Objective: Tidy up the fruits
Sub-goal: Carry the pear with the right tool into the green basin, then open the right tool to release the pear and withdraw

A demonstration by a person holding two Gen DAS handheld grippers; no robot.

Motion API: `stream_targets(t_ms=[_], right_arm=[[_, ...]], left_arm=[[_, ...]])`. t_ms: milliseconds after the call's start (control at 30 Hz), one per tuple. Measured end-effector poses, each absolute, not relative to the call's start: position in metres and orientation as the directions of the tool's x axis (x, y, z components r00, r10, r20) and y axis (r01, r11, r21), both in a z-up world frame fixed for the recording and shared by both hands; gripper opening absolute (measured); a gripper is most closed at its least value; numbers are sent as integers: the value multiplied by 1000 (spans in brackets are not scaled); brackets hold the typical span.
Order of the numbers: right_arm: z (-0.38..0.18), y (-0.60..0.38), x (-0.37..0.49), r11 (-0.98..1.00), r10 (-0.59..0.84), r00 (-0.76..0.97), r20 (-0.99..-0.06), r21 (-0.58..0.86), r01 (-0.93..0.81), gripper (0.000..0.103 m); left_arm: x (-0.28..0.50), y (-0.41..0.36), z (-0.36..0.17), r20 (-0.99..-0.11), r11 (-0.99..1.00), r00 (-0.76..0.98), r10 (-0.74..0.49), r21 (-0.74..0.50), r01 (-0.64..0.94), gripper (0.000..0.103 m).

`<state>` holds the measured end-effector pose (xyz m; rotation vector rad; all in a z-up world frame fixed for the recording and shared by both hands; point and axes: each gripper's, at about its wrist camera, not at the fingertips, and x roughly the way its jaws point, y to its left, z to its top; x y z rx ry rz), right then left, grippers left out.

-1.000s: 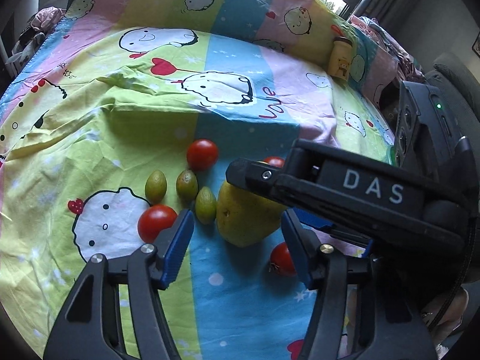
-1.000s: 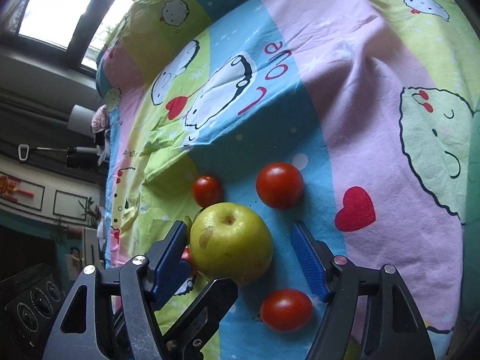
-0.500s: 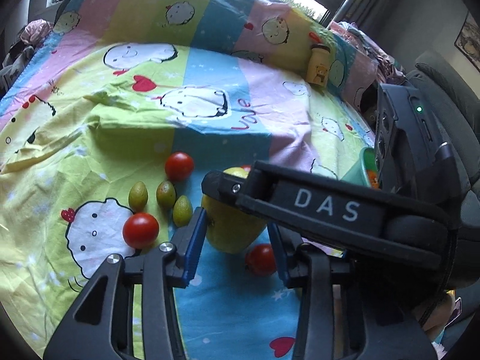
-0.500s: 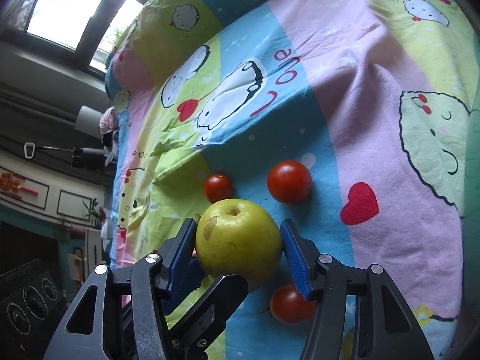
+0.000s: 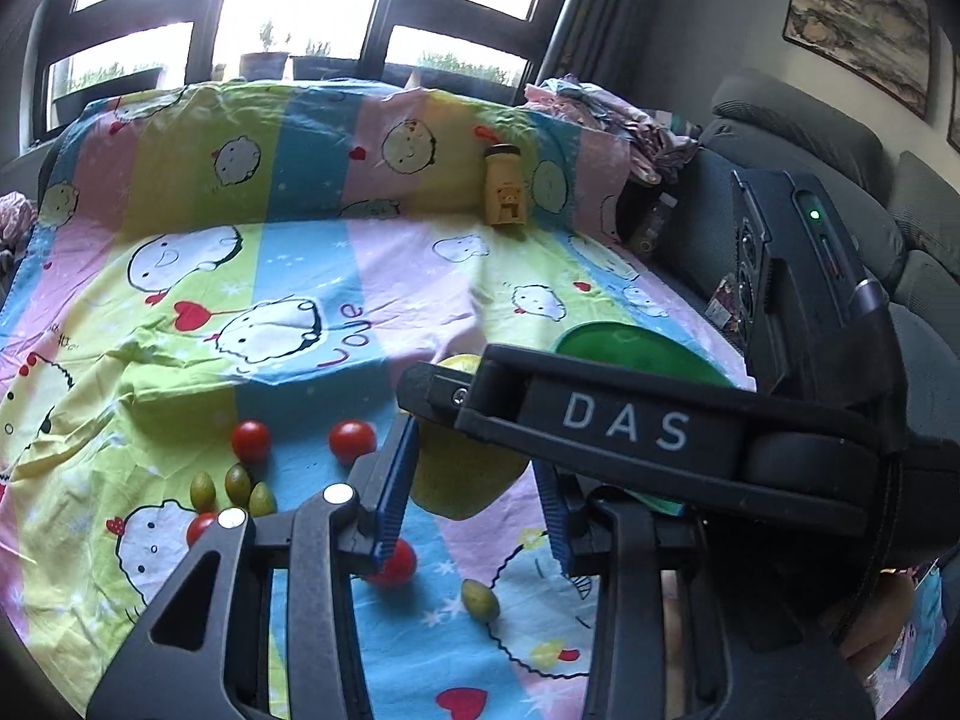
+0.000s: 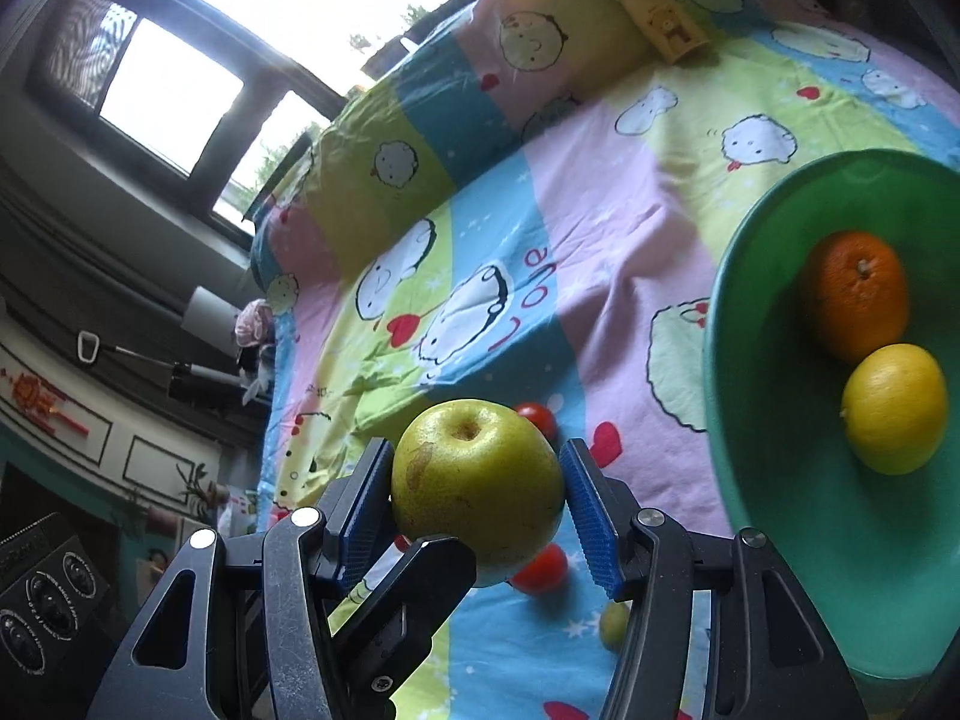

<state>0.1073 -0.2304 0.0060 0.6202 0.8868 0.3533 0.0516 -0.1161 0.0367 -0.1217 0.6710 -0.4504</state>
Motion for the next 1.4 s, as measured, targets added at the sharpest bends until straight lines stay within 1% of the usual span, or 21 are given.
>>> stream_targets(t_ms=[233, 433, 700, 1067, 1233, 1400], right_arm=[[28, -266, 89, 769, 467, 682, -563, 639, 0, 59], [30, -297, 79, 772, 393, 724, -567, 631, 75, 59], [19, -327, 76, 773, 323, 723, -611, 611, 170, 59], [-10, -344, 87, 752, 329, 653, -682, 607, 256, 59], [-16, -346, 87, 747, 314, 640, -701, 598, 289, 59], [-5, -348, 81, 753, 276, 685, -674, 595, 282, 59]], left_arm=[[44, -146, 52, -504, 855, 693, -515, -239, 461, 36], [49, -171, 49, -479, 803, 649, -592, -272, 531, 36], [57, -199, 37, -493, 753, 578, -650, -318, 576, 36], [67, -210, 14, -558, 741, 501, -662, -388, 548, 36], [65, -205, 13, -574, 755, 501, -648, -392, 526, 41], [58, -185, 22, -551, 761, 530, -645, -403, 508, 59]])
